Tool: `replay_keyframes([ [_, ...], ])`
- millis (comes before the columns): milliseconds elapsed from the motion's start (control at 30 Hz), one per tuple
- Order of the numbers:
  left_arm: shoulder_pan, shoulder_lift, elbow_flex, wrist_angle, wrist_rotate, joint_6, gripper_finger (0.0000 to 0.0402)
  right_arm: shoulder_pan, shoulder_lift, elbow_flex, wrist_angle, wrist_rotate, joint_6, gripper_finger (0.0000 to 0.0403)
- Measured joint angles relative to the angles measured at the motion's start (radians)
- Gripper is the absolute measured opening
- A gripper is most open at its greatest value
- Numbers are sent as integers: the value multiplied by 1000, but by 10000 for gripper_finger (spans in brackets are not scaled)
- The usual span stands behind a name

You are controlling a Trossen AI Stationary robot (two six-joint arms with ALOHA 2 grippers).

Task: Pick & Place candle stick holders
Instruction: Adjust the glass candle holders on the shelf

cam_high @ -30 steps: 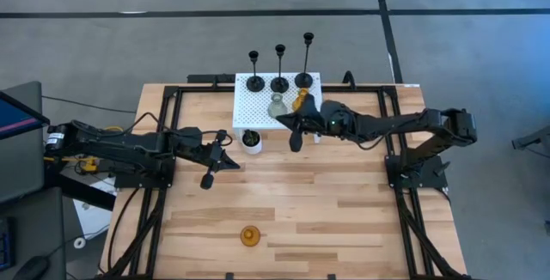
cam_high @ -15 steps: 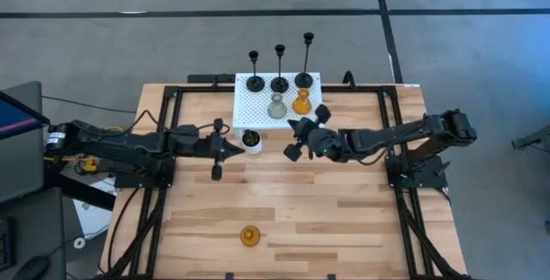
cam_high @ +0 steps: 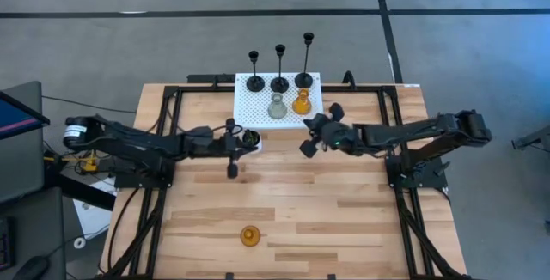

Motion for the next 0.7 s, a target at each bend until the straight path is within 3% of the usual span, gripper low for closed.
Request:
replay_keyframes([
  [233, 14, 8, 0, 15, 0, 0, 7, -47, -195, -283, 361, -188, -63, 0],
  [467, 18, 8, 0, 72, 0, 0, 7, -93, -204, -496, 724, -195, -39, 0],
  [600, 27, 8, 0, 104, 1, 0, 7, -108, -195, -517, 749, -198, -83, 0],
  [700, 45, 9, 0, 137, 0, 0, 7, -136, -197, -516, 740, -264, -139, 0],
])
